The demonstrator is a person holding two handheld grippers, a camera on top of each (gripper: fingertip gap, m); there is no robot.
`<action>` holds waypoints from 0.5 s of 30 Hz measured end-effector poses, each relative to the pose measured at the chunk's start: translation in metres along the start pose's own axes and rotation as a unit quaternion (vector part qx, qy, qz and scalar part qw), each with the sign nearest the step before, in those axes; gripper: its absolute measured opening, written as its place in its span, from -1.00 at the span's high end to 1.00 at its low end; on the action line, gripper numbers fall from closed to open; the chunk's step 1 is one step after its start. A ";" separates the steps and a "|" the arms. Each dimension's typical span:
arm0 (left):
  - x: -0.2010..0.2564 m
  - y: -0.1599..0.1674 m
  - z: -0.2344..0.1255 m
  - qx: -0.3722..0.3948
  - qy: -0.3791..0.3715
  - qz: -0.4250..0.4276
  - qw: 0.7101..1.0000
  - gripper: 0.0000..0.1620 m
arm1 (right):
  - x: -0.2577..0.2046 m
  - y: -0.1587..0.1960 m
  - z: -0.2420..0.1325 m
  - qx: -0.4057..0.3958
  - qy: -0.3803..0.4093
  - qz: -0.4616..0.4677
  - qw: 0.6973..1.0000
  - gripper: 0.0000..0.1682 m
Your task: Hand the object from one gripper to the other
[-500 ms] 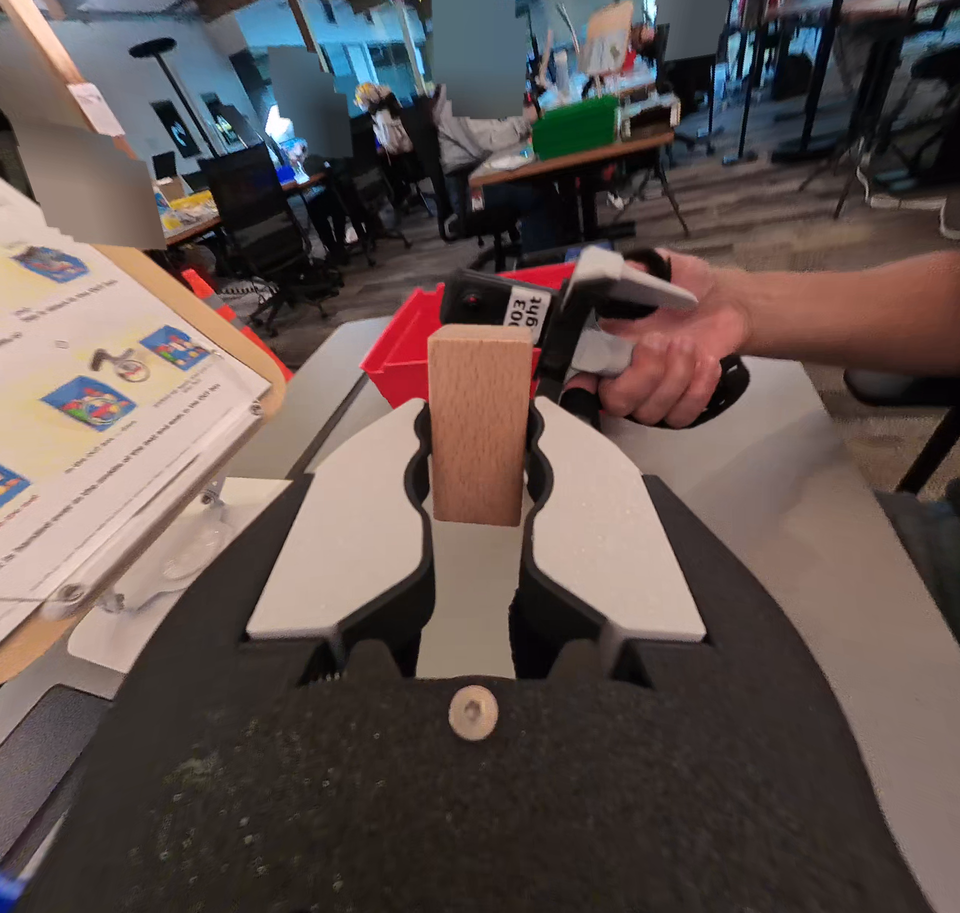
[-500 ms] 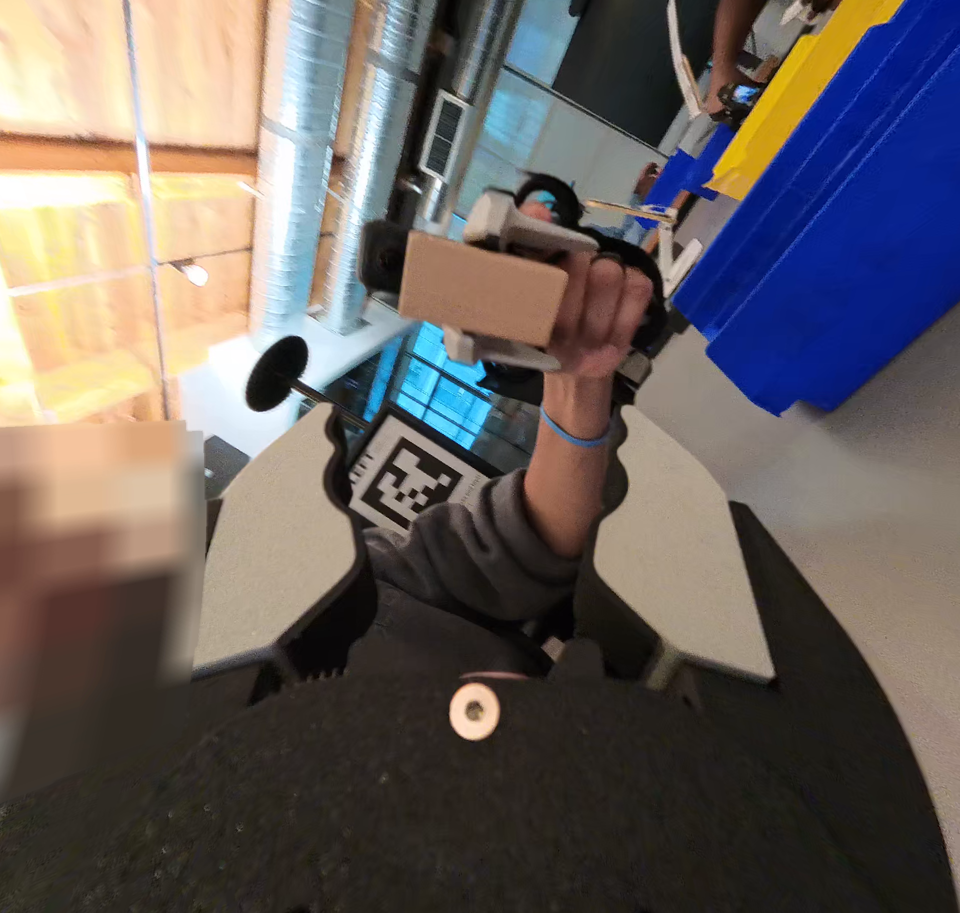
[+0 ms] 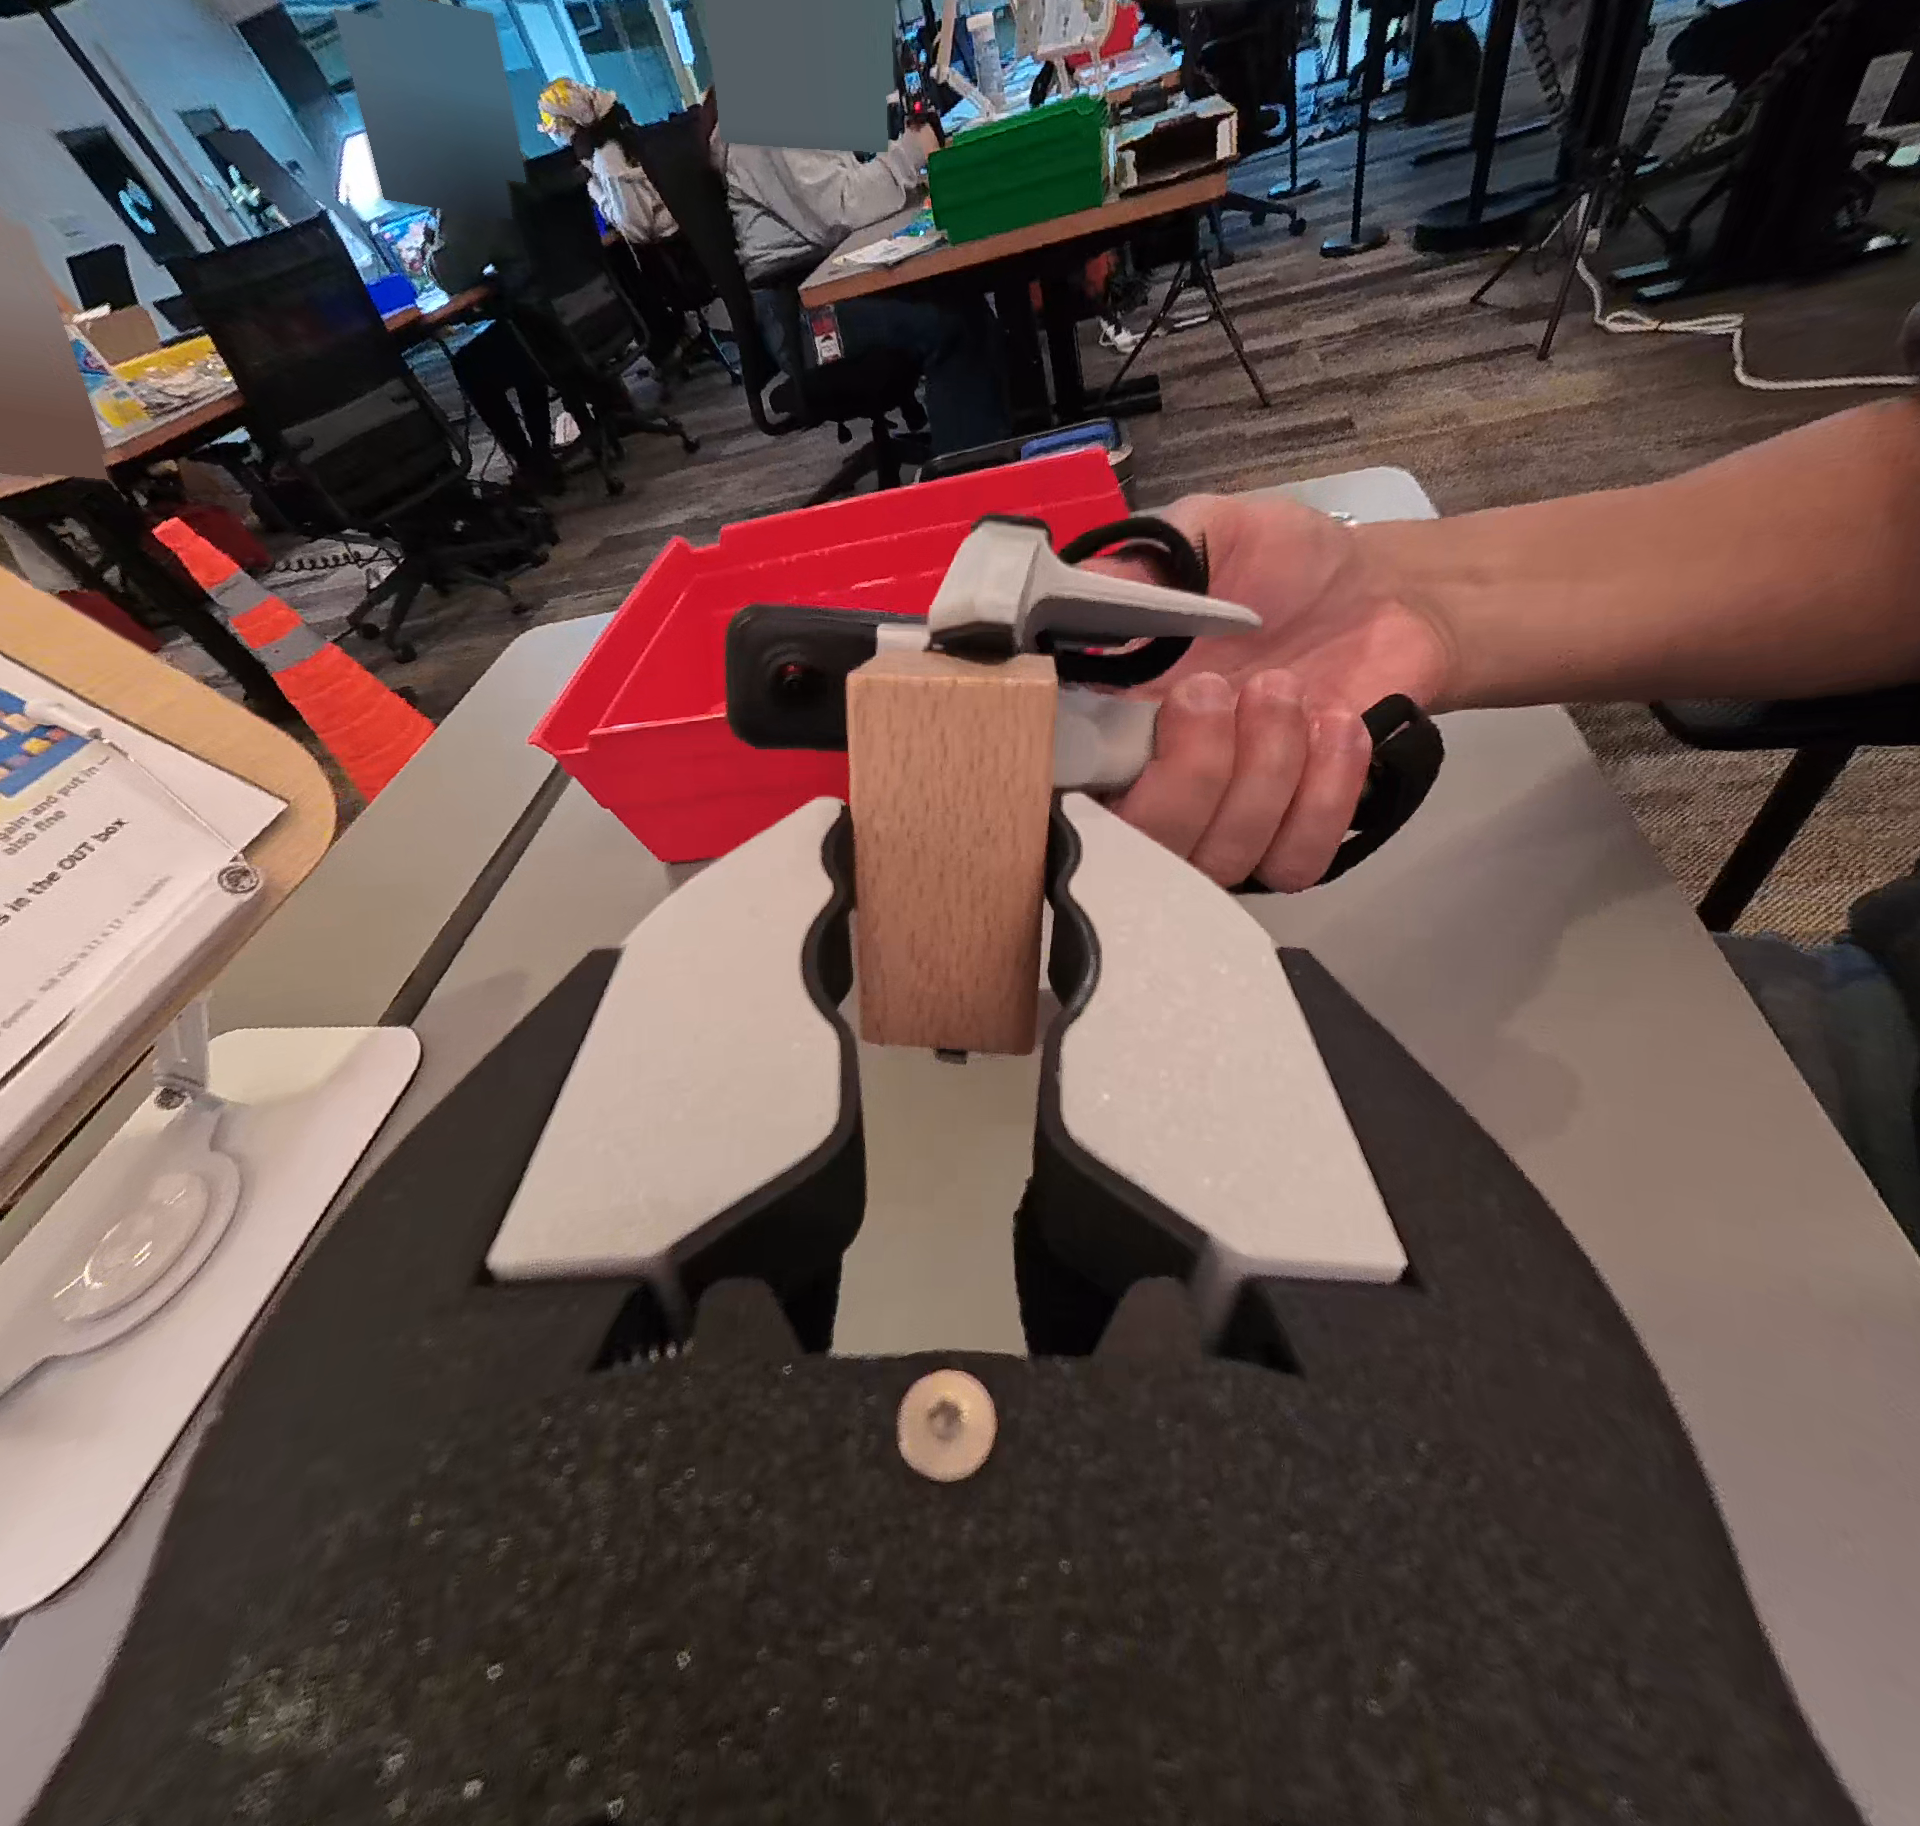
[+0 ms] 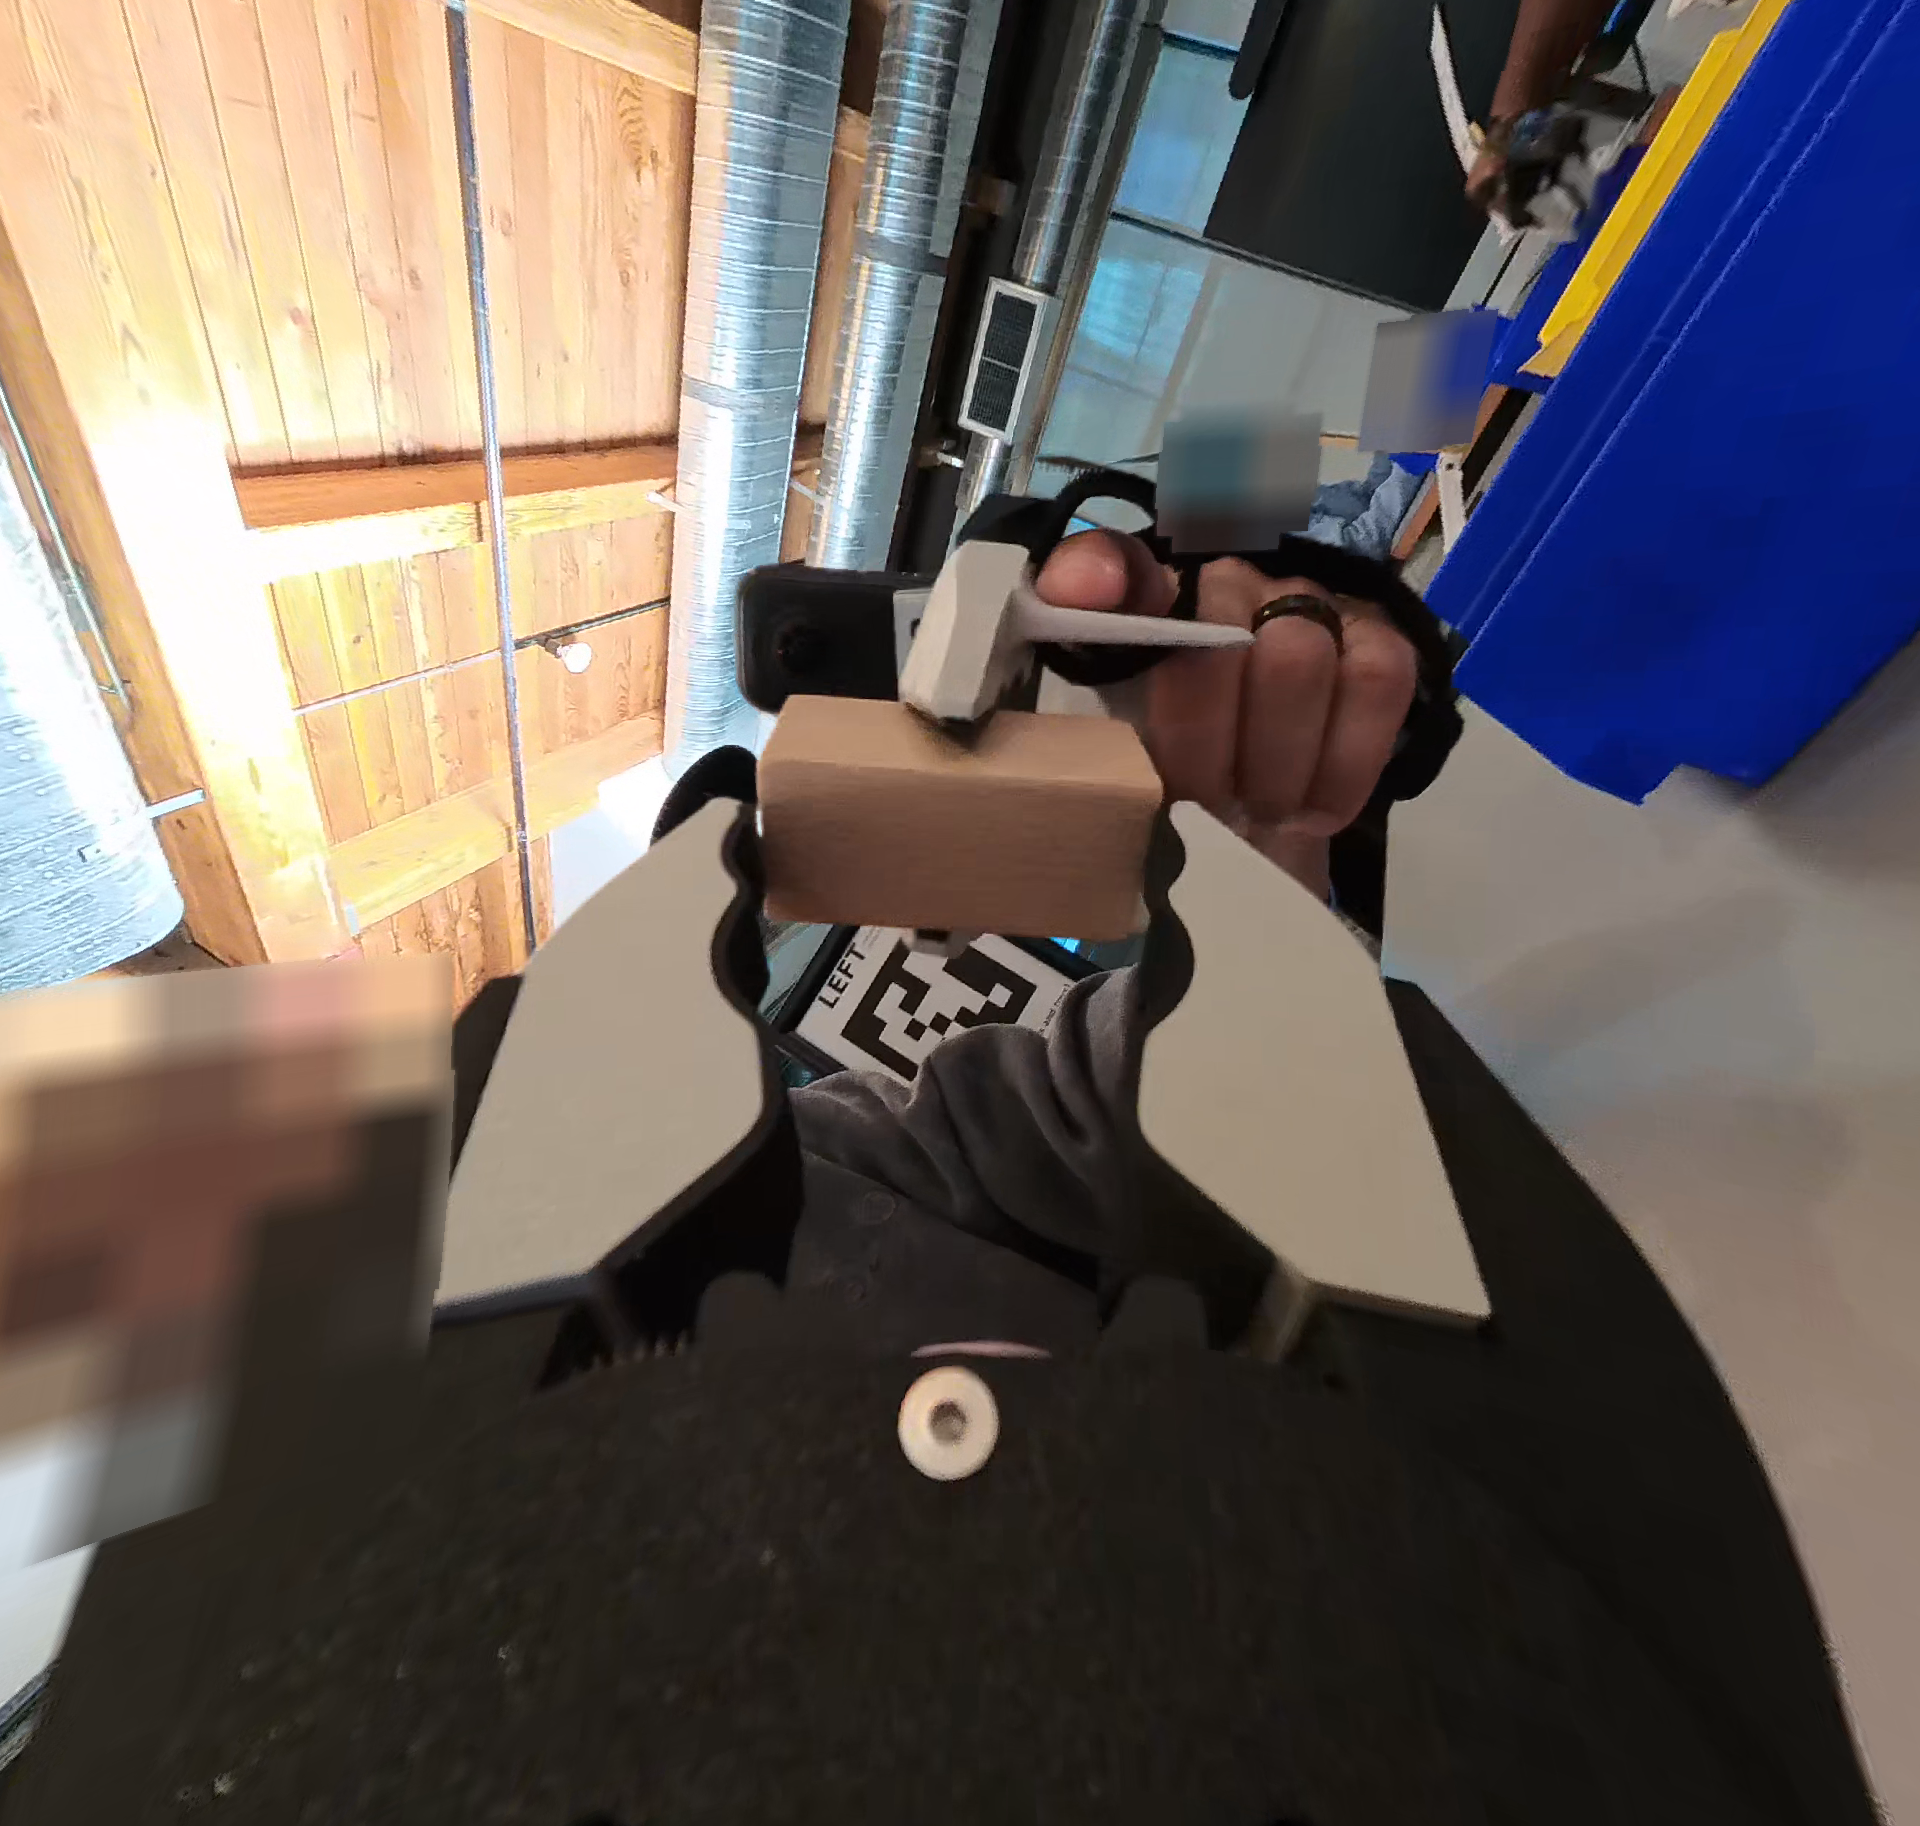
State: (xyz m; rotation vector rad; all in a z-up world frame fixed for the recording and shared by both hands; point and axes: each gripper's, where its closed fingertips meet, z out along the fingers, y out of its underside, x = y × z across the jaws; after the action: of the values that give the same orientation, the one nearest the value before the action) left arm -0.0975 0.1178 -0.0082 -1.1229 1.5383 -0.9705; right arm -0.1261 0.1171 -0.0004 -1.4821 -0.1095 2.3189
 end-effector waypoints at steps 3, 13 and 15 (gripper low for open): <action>0.001 0.003 -0.004 -0.019 -0.013 -0.025 0.999 0.57 | 0.004 0.000 0.000 -0.002 0.015 -0.010 1.000 0.17; 0.023 0.057 -0.098 -0.051 -0.168 -0.231 0.957 0.05 | -0.038 -0.011 -0.016 -0.041 0.141 -0.181 0.972 0.16; 0.032 0.071 -0.121 -0.059 -0.210 -0.224 0.950 0.07 | -0.063 -0.031 -0.033 -0.037 0.201 -0.257 0.944 0.16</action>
State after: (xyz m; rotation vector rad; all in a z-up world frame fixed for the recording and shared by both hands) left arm -0.2328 0.1124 -0.0569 -1.6905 1.0234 -0.8607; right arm -0.0648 0.1187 0.0473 -1.6896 -0.4195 1.5894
